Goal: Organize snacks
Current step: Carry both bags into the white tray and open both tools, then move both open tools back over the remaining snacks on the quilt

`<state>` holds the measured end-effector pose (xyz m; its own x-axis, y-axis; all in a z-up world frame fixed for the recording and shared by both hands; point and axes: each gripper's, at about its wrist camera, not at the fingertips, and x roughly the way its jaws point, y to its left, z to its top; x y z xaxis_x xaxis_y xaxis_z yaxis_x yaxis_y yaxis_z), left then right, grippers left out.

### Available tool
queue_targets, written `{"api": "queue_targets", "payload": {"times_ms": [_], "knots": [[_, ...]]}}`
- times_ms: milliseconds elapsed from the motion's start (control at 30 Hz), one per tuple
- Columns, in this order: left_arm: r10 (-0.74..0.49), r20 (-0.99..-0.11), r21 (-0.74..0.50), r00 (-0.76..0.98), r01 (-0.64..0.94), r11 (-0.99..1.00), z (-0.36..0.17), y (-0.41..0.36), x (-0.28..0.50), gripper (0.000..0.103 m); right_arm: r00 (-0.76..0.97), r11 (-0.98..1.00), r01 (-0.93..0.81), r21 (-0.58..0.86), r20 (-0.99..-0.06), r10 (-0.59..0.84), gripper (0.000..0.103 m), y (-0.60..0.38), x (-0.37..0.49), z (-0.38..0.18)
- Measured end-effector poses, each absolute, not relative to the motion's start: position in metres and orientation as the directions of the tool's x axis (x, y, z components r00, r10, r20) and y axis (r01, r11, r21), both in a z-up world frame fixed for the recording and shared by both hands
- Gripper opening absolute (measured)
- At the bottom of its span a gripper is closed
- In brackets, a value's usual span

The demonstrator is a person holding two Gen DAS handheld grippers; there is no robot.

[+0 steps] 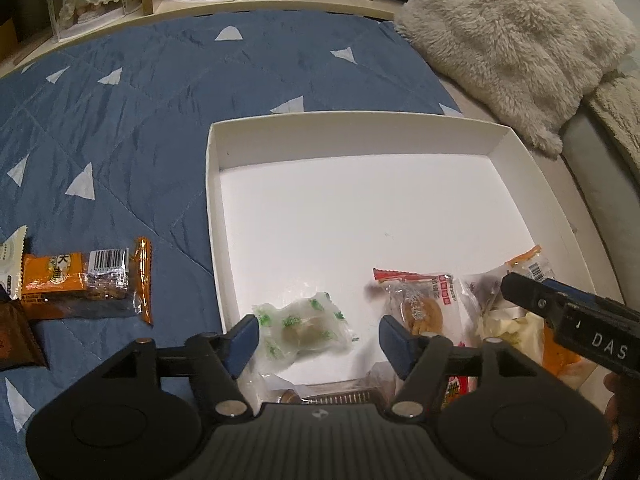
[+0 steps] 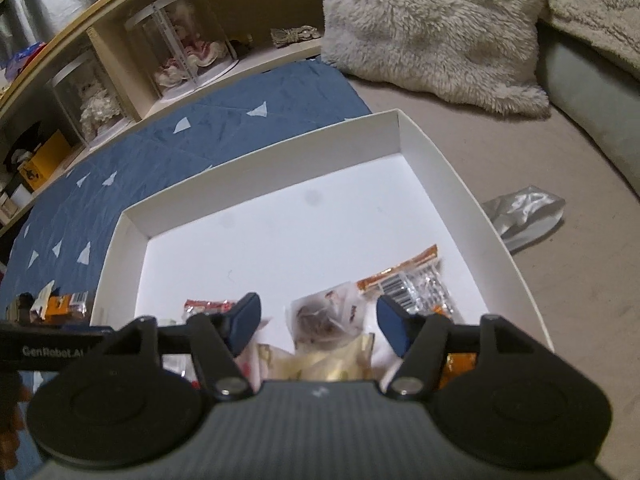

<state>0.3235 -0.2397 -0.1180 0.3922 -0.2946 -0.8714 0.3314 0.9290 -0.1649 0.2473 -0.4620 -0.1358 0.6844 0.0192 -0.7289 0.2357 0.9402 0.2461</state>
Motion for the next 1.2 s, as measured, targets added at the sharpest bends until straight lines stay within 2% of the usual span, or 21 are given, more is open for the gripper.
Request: {"api": "queue_targets", "payload": {"times_ms": [333, 533, 633, 700, 833, 900, 1000, 1200], "knots": [[-0.296, -0.869, -0.163, 0.396, 0.335, 0.928, -0.108, -0.234, 0.316, 0.068, 0.680, 0.946, 0.249, 0.207, -0.733, -0.019, 0.076, -0.461, 0.232, -0.127], [-0.304, -0.867, -0.168, 0.395, 0.341, 0.925, -0.104, -0.233, 0.307, 0.068, 0.679, 0.957, 0.241, 0.165, -0.732, -0.045, 0.086, -0.454, 0.221, -0.120], [-0.313, -0.865, -0.176, 0.393, 0.346, 0.922, -0.103, -0.231, 0.302, 0.070, 0.681, 0.963, 0.232, 0.139, -0.730, -0.059, 0.094, -0.449, 0.216, -0.116], [-0.324, -0.861, -0.187, 0.392, 0.348, 0.919, -0.101, -0.229, 0.299, 0.073, 0.684, 0.968, 0.226, 0.113, -0.726, -0.075, 0.099, -0.444, 0.213, -0.113], [-0.326, -0.853, -0.182, 0.408, 0.354, 0.917, -0.095, -0.226, 0.291, 0.094, 0.697, 0.972, 0.220, 0.087, -0.711, -0.094, 0.102, -0.438, 0.207, -0.108], [-0.316, -0.846, -0.162, 0.430, 0.359, 0.919, -0.091, -0.223, 0.287, 0.095, 0.704, 0.971, 0.223, 0.082, -0.703, -0.102, 0.102, -0.437, 0.205, -0.104], [-0.324, -0.838, -0.176, 0.439, 0.344, 0.922, -0.088, -0.213, 0.286, 0.103, 0.706, 0.972, 0.227, 0.069, -0.698, -0.115, 0.102, -0.435, 0.201, -0.101], [-0.341, -0.820, -0.203, 0.459, 0.324, 0.924, -0.085, -0.190, 0.284, 0.103, 0.705, 0.971, 0.234, 0.044, -0.696, -0.138, 0.103, -0.428, 0.198, -0.098]]}}
